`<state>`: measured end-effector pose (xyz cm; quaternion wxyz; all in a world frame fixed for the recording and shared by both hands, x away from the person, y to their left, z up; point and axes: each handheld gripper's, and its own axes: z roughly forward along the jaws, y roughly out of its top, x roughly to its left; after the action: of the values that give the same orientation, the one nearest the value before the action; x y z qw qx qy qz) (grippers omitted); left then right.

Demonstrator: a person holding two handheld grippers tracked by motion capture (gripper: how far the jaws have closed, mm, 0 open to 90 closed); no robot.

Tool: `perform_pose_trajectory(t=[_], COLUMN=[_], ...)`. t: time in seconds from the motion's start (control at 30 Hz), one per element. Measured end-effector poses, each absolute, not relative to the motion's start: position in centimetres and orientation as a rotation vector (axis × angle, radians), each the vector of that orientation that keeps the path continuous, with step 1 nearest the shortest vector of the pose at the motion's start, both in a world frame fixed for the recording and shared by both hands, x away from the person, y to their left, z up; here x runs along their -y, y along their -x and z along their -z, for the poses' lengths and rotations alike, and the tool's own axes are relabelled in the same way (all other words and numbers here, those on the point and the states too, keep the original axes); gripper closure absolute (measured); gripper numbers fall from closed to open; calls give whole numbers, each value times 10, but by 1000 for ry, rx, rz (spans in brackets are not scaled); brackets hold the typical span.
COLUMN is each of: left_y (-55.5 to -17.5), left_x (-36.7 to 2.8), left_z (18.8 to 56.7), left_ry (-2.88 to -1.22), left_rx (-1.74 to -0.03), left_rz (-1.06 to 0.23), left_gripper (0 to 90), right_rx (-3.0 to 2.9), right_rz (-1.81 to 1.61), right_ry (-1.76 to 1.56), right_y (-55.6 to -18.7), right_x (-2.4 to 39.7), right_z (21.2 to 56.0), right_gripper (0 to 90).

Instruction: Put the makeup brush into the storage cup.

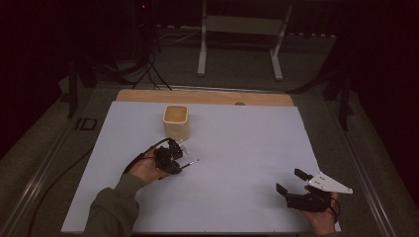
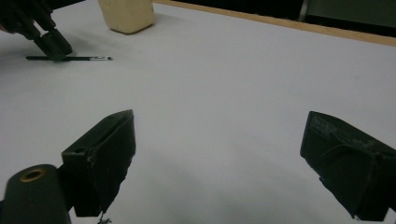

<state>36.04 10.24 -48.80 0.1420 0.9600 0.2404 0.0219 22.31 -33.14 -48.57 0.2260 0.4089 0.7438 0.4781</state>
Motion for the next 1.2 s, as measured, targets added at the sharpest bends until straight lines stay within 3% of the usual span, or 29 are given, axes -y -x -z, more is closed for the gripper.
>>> perform_pose_trajectory(t=[0.5, 0.73, 1.2], left_y=[-386, -385, -386], left_x=[-73, -63, -73], left_z=[489, 487, 473], left_ry=[-2902, -2991, -2895], left_rx=[-740, -693, -730], left_rz=[81, 26, -8], left_gripper=[835, 866, 866], right_rx=[-2061, -2057, -2054], right_rz=[-1318, -1319, -1318], right_ry=[-1124, -1126, -1127], right_y=[-224, -224, -223], right_x=[331, 332, 332], right_z=[486, 486, 486], right_gripper=[104, 103, 103])
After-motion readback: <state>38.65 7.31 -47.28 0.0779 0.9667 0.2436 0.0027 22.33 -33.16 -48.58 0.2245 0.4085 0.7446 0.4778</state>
